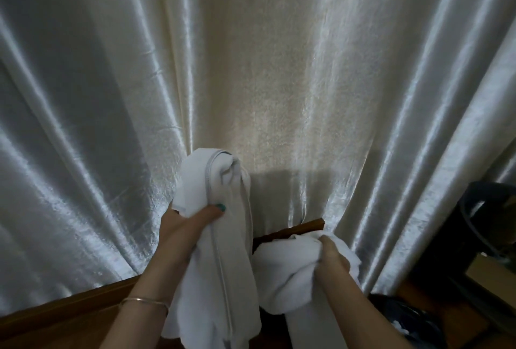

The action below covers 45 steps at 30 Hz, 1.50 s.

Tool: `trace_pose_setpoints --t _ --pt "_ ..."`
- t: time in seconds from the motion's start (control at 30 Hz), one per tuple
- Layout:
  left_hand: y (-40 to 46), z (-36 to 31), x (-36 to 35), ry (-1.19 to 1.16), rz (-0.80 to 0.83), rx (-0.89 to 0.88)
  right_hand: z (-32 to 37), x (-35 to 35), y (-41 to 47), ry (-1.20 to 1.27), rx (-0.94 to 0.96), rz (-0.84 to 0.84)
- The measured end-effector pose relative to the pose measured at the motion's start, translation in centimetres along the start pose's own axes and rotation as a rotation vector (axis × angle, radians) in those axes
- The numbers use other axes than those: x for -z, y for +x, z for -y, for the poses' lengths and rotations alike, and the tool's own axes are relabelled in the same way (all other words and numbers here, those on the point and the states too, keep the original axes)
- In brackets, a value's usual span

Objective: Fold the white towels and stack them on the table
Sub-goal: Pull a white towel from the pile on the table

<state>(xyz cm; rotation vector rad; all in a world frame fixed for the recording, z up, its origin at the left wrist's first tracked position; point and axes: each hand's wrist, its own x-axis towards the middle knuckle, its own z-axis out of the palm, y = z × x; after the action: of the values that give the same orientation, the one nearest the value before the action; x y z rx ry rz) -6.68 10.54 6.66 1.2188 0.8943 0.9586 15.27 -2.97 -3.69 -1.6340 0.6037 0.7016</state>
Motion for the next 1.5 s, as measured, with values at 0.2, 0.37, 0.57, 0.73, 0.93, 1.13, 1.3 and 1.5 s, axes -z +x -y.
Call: trace_pose_setpoints --t 0.2,0.37,0.57,0.73,0.93,1.13,1.3,1.5 --pt "-0.4 -1.0 -0.5 0.024 0.002 -0.01 4.1 3.6 -0.5 0.174 0.187 0.333" --pt "-2.1 -1.9 -0.6 -0.01 -0.013 0.006 10.8 7.6 -10.2 0.078 0.53 0.573" --pt "-6.2 -3.2 0.5 -0.117 -0.044 0.021 7.1 6.8 -22.5 -0.174 1.16 0.788" --pt "-8.2 -3.3 5.9 -0.262 -0.228 0.181 0.3 2.7 -26.0 -0.315 1.397 0.939" --pt "-11.3 -3.6 15.4 -0.322 -0.311 0.151 -6.9 -0.5 -30.3 -0.499 1.29 1.265" --pt "-14.2 -3.5 27.9 -0.47 -0.377 0.101 -18.9 -6.0 -37.1 -0.601 1.354 1.32" --pt "-13.6 -2.6 41.3 -0.725 -0.454 0.205 -27.3 -13.0 -43.6 -0.804 1.52 1.416" --pt "-12.0 -0.2 54.0 -0.973 -0.488 0.256 -35.7 -22.7 -50.7 -1.067 1.563 1.469"
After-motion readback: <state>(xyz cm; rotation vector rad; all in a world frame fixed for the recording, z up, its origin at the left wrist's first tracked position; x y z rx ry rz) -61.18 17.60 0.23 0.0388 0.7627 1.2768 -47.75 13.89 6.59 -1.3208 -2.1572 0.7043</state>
